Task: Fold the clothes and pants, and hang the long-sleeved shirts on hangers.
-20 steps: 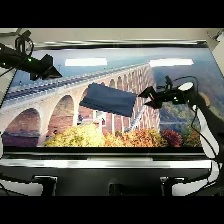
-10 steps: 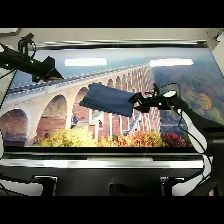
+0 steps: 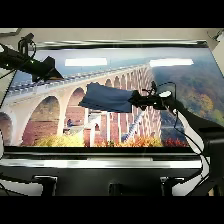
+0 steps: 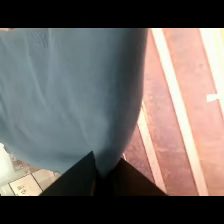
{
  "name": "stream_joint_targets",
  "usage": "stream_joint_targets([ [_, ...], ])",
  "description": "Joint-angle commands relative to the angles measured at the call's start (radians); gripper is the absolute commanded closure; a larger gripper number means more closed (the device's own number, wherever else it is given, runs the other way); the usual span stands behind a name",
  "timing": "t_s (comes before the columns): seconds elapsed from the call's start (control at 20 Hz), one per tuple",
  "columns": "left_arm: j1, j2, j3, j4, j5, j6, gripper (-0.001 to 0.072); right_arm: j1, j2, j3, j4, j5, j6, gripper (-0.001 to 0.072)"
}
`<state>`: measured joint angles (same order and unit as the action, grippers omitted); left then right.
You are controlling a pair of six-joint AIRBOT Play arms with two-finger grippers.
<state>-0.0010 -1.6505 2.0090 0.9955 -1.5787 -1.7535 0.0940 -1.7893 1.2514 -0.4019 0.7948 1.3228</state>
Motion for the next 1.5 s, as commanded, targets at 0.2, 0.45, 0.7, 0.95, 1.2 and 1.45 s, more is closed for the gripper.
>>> stream_joint_targets([
  [0.2, -0.001, 0.000, 0.000, -0.005, 0.000, 0.000, 0.0691, -0.071, 0.018, 0.239, -0.184, 0.008, 0.149, 0.0681],
  [0.45, -0.006, 0.000, 0.000, -0.012, 0.000, 0.000, 0.0691, -0.277, 0.018, 0.452, -0.447, 0.039, 0.336, 0.0681],
  [0.7, -0.020, 0.000, 0.000, -0.012, 0.000, -0.001, 0.0691, -0.539, 0.018, 0.569, -0.613, 0.073, 0.369, 0.0681],
  [0.95, -0.034, 0.000, 0.000, -0.012, 0.000, -0.007, 0.0691, -0.816, 0.018, 0.579, -0.700, 0.150, 0.403, 0.0681],
  [1.2, -0.045, 0.000, 0.000, -0.011, 0.001, -0.027, 0.0691, -0.966, 0.018, 0.578, -0.975, 0.424, 0.542, 0.0681],
  [1.45, -0.057, 0.000, 0.000, -0.012, 0.000, -0.027, 0.0691, -0.970, 0.024, 0.536, -1.236, 0.728, 0.608, 0.0681],
])
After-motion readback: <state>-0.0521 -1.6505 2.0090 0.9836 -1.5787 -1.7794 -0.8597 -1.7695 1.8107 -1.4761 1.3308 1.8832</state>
